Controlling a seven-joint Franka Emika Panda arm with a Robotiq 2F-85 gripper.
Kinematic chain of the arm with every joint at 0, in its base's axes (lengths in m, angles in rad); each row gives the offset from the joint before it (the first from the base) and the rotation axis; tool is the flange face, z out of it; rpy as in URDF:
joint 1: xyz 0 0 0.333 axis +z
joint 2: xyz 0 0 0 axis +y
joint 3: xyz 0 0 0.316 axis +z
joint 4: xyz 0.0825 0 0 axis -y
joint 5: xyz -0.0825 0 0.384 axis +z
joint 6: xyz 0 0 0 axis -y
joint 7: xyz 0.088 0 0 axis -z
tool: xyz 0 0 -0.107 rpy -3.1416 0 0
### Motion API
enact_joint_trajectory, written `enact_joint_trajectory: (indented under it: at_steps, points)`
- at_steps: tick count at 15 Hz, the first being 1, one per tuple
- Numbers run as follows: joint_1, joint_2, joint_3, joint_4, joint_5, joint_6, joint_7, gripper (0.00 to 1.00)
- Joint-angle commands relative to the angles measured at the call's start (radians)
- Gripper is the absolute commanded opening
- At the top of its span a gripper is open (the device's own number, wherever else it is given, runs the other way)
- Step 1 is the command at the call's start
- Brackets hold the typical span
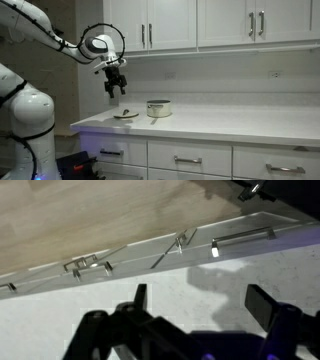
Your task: Take the lid and put it on the pot
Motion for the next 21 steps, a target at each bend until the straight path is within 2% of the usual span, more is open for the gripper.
enact_joint_trajectory:
  at_steps: [1, 8, 16, 21]
  points:
    - [0.054, 0.118, 0.001, 0.05, 0.04, 0.092, -0.095, 1.0]
    - [0.121, 0.275, 0.003, 0.113, 0.123, 0.201, -0.257, 1.0]
    - [0.185, 0.331, 0.052, 0.102, 0.188, 0.312, -0.312, 1.0]
    - [0.218, 0.37, 0.112, 0.103, 0.198, 0.36, -0.285, 1.0]
